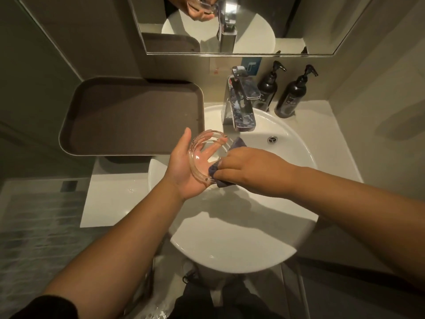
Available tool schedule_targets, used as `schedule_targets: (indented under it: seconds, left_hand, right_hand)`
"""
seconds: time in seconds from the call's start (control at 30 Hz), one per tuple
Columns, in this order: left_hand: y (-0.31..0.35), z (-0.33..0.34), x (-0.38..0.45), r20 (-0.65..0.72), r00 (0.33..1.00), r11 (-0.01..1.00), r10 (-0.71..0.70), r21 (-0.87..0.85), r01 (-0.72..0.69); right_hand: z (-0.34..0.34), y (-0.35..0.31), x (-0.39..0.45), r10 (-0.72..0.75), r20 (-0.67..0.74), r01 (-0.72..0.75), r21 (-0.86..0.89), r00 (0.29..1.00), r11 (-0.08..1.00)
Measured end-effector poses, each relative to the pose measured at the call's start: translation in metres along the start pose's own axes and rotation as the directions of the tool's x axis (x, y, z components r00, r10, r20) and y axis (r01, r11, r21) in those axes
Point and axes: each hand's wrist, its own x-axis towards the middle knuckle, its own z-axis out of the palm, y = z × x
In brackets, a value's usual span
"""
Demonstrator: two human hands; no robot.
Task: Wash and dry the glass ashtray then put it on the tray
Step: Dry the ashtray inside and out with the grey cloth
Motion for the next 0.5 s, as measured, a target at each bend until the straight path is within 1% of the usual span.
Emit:
schedule_targets:
  seconds: [0.07,0.13,0.2,0.27,0.33,0.43,0.5]
  left_hand:
    - [-0.004,0.001,0.003,-0.042,0.997,0.997,0.06,-0.041,-0.062]
    - [-0.008,0.006,0.004,-0.068,0.988,0.99,0.138,-0.024,-0.14]
    - [-0.009,0.012,0.004,-0.078,0.983,0.985,0.166,-0.025,-0.168]
    - [-0.011,0.018,0.004,-0.105,0.978,0.983,0.183,0.004,-0.183]
    - [-0.014,0.024,0.005,-0.113,0.968,0.974,0.224,-0.008,-0.227]
    - [-0.014,0.024,0.006,-0.152,0.95,0.961,0.274,0.008,-0.276]
    - [-0.014,0.022,0.006,-0.158,0.946,0.957,0.283,-0.014,-0.289]
  right_hand:
    - [0.003,0.001,-0.002,0.066,-0.025,-0.065,0.04,0.998,0.997]
    - [0.006,-0.003,-0.004,0.136,-0.039,-0.133,0.071,0.99,0.989]
    - [0.006,-0.011,-0.003,0.219,-0.033,-0.212,0.139,0.975,0.967]
    - [0.002,-0.023,0.002,0.318,-0.02,-0.305,0.236,0.948,0.923]
    - [0.002,-0.033,0.007,0.397,-0.02,-0.371,0.317,0.918,0.873]
    - [0.006,-0.038,0.011,0.466,-0.082,-0.404,0.381,0.881,0.832]
    - [0.005,-0.039,0.015,0.527,-0.058,-0.447,0.456,0.848,0.769]
